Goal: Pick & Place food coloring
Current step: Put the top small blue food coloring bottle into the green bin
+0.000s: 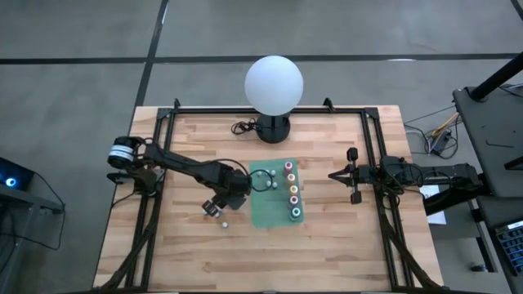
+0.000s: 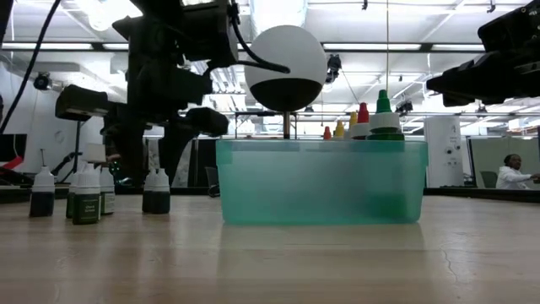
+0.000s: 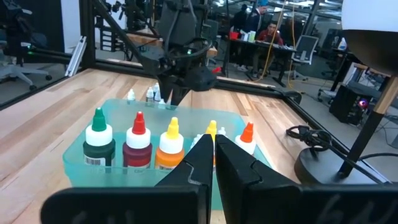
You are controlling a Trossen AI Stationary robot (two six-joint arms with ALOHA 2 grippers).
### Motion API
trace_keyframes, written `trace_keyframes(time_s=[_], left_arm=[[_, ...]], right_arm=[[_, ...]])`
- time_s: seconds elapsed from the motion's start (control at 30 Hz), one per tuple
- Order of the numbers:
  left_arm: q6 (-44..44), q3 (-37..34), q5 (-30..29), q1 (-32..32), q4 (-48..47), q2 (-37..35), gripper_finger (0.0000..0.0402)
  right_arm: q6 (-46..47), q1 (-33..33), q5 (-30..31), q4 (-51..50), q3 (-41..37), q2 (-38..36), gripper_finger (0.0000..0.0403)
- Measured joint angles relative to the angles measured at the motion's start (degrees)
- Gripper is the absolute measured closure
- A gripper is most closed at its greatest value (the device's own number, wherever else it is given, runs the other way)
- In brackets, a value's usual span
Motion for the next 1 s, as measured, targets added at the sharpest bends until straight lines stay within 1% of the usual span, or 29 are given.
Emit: trace_keyframes(time_s=[0.7, 0.8, 1.0], left_arm=[[-0.2, 0.0, 0.0, 0.0, 0.3, 0.5, 0.0281], [-0.2, 0.0, 0.0, 0.0, 0.3, 0.5, 0.0291], [-0.2, 0.0, 0.0, 0.0, 0.3, 0.5, 0.0335]], right_arm=[[0.0, 0.0, 0.0, 0.0, 0.0, 0.0, 0.0394], [-0.1, 0.0, 0.0, 0.0, 0.0, 0.0, 0.0394], [0.0, 0.0, 0.0, 0.0, 0.0, 0.0, 0.0394]])
